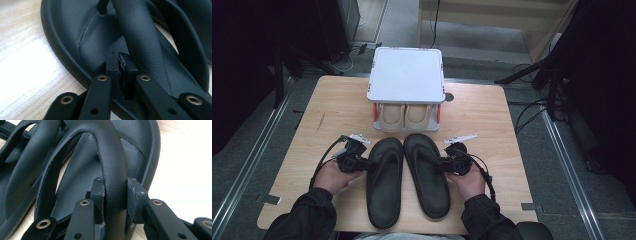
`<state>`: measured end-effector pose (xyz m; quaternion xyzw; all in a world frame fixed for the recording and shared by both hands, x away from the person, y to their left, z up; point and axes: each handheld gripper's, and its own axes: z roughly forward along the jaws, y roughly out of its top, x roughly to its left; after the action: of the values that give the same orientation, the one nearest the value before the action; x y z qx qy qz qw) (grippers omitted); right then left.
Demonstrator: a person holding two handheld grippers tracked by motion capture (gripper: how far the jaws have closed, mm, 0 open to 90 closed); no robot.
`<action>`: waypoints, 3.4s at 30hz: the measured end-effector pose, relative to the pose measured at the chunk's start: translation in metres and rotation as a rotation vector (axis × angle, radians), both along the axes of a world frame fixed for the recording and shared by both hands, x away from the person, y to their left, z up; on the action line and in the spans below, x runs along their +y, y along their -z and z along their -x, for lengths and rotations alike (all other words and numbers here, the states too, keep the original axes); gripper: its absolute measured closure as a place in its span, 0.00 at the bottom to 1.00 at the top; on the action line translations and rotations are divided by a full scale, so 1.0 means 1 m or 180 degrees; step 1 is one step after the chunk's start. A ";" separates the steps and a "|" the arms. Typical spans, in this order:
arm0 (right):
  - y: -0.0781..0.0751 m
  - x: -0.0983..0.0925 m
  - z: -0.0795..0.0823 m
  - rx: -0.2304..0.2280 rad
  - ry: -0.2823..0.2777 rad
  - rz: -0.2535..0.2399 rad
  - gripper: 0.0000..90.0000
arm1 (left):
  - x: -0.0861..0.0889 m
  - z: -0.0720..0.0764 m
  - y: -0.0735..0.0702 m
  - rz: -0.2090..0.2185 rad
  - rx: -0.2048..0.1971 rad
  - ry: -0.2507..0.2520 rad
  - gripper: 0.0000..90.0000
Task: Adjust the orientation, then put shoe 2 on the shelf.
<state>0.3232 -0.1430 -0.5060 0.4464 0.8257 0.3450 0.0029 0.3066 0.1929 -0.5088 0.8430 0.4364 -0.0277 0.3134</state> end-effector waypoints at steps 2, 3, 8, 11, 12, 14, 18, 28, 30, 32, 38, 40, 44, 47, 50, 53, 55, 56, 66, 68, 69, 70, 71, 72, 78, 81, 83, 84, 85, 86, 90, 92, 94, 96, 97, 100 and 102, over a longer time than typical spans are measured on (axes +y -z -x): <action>0.000 -0.001 0.000 0.0002 -0.0007 -0.0011 0.79 | 0.006 0.000 -0.002 0.0075 -0.0013 -0.0052 0.99; 0.000 -0.001 0.000 0.0008 -0.0005 -0.0011 0.79 | 0.010 -0.001 -0.004 0.0123 -0.0031 -0.0090 1.00; 0.000 -0.001 0.000 0.0004 -0.0008 -0.0018 0.79 | 0.026 -0.004 -0.004 0.0137 -0.0017 -0.0275 1.00; 0.000 -0.001 0.000 0.0004 -0.0004 -0.0019 0.79 | 0.032 -0.006 -0.002 0.0105 0.0026 -0.0367 1.00; 0.000 -0.001 0.000 0.0010 -0.0003 -0.0015 0.79 | 0.033 -0.006 -0.002 0.0098 0.0048 -0.0388 1.00; 0.000 -0.001 0.000 0.0004 -0.0006 -0.0023 0.79 | 0.034 -0.006 -0.002 0.0066 0.0037 -0.0456 1.00; 0.000 -0.001 0.000 0.0004 -0.0007 -0.0018 0.79 | 0.031 -0.007 0.005 -0.0113 0.0190 -0.0354 1.00; 0.001 0.000 0.000 0.0000 -0.0011 -0.0008 0.78 | 0.019 -0.003 0.004 -0.0020 0.0166 -0.0184 1.00; 0.001 0.000 0.000 0.0012 -0.0007 -0.0020 0.78 | 0.016 -0.001 0.003 -0.0009 0.0153 -0.0152 1.00; 0.002 0.000 0.000 0.0005 -0.0010 -0.0017 0.78 | 0.015 0.000 0.004 0.0018 0.0174 -0.0126 1.00; 0.001 0.000 0.000 -0.0016 0.0005 0.0001 0.78 | 0.010 0.005 0.004 0.0009 0.0184 -0.0020 1.00; 0.002 -0.002 -0.002 -0.0021 0.0016 -0.0015 0.78 | 0.009 0.005 0.005 0.0069 0.0218 -0.0023 1.00; 0.001 -0.004 -0.003 -0.0034 0.0014 -0.0023 0.77 | 0.013 0.002 0.004 0.0109 0.0237 -0.0040 0.99; -0.002 -0.006 -0.002 -0.0101 0.0013 -0.0065 0.73 | 0.014 0.003 0.001 0.0168 0.0154 -0.0094 0.95; -0.009 -0.009 0.000 -0.0202 0.0038 -0.0153 0.70 | 0.019 0.003 -0.004 0.0263 0.0104 -0.0167 0.87; -0.018 -0.012 0.005 -0.0333 0.0055 -0.0247 0.68 | 0.020 0.002 -0.008 0.0390 0.0036 -0.0246 0.76; -0.023 -0.014 0.010 -0.0411 0.0056 -0.0298 0.68 | 0.020 0.002 -0.011 0.0403 -0.0013 -0.0246 0.71; -0.025 -0.014 0.012 -0.0421 0.0054 -0.0328 0.68 | 0.021 0.002 -0.012 0.0403 -0.0052 -0.0246 0.68; -0.033 -0.008 0.033 -0.0590 -0.0057 -0.0441 0.67 | 0.029 0.000 -0.021 0.0503 -0.0256 -0.0378 0.56; -0.032 -0.004 0.035 -0.0582 -0.0097 -0.0446 0.68 | 0.029 0.001 -0.021 0.0485 -0.0271 -0.0374 0.56; -0.031 -0.002 0.036 -0.0583 -0.0112 -0.0452 0.68 | 0.030 0.001 -0.020 0.0481 -0.0270 -0.0369 0.56; -0.030 -0.001 0.037 -0.0587 -0.0122 -0.0451 0.68 | 0.030 0.001 -0.021 0.0466 -0.0282 -0.0370 0.56; -0.029 0.001 0.039 -0.0572 -0.0134 -0.0460 0.68 | 0.030 0.001 -0.022 0.0474 -0.0297 -0.0375 0.55; -0.028 0.004 0.040 -0.0576 -0.0137 -0.0453 0.68 | 0.031 0.001 -0.022 0.0473 -0.0316 -0.0363 0.54; -0.023 0.013 0.047 -0.0594 -0.0200 -0.0429 0.67 | 0.031 0.002 -0.024 0.0433 -0.0370 -0.0352 0.51; -0.020 0.019 0.050 -0.0590 -0.0243 -0.0426 0.67 | 0.031 0.002 -0.025 0.0429 -0.0401 -0.0365 0.50; -0.018 0.024 0.052 -0.0585 -0.0261 -0.0418 0.65 | 0.032 0.002 -0.025 0.0444 -0.0390 -0.0368 0.50; -0.017 0.027 0.052 -0.0592 -0.0264 -0.0405 0.64 | 0.032 0.002 -0.025 0.0444 -0.0389 -0.0375 0.49; -0.016 0.029 0.053 -0.0602 -0.0268 -0.0387 0.63 | 0.032 0.002 -0.025 0.0444 -0.0391 -0.0376 0.49; -0.015 0.031 0.054 -0.0608 -0.0276 -0.0384 0.62 | 0.032 0.001 -0.025 0.0444 -0.0387 -0.0373 0.49; -0.012 0.039 0.056 -0.0622 -0.0269 -0.0349 0.58 | 0.032 0.002 -0.025 0.0432 -0.0398 -0.0370 0.49; -0.011 0.042 0.056 -0.0597 -0.0269 -0.0327 0.57 | 0.032 0.001 -0.025 0.0434 -0.0396 -0.0369 0.49; -0.009 0.045 0.057 -0.0600 -0.0278 -0.0288 0.57 | 0.032 0.001 -0.025 0.0430 -0.0395 -0.0368 0.48; -0.008 0.049 0.058 -0.0642 -0.0272 -0.0216 0.58 | 0.031 0.001 -0.024 0.0430 -0.0366 -0.0371 0.48; -0.007 0.051 0.059 -0.0653 -0.0264 -0.0182 0.58 | 0.031 0.000 -0.023 0.0419 -0.0351 -0.0362 0.47; -0.005 0.055 0.059 -0.0679 -0.0236 -0.0188 0.57 | 0.030 0.001 -0.023 0.0404 -0.0352 -0.0346 0.47; -0.005 0.056 0.059 -0.0655 -0.0189 -0.0221 0.56 | 0.030 0.001 -0.023 0.0404 -0.0359 -0.0349 0.47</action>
<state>0.2641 -0.0872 -0.5011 0.3838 0.8214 0.4174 0.0619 0.3058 0.2225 -0.4856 0.7965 0.4609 0.0094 0.3912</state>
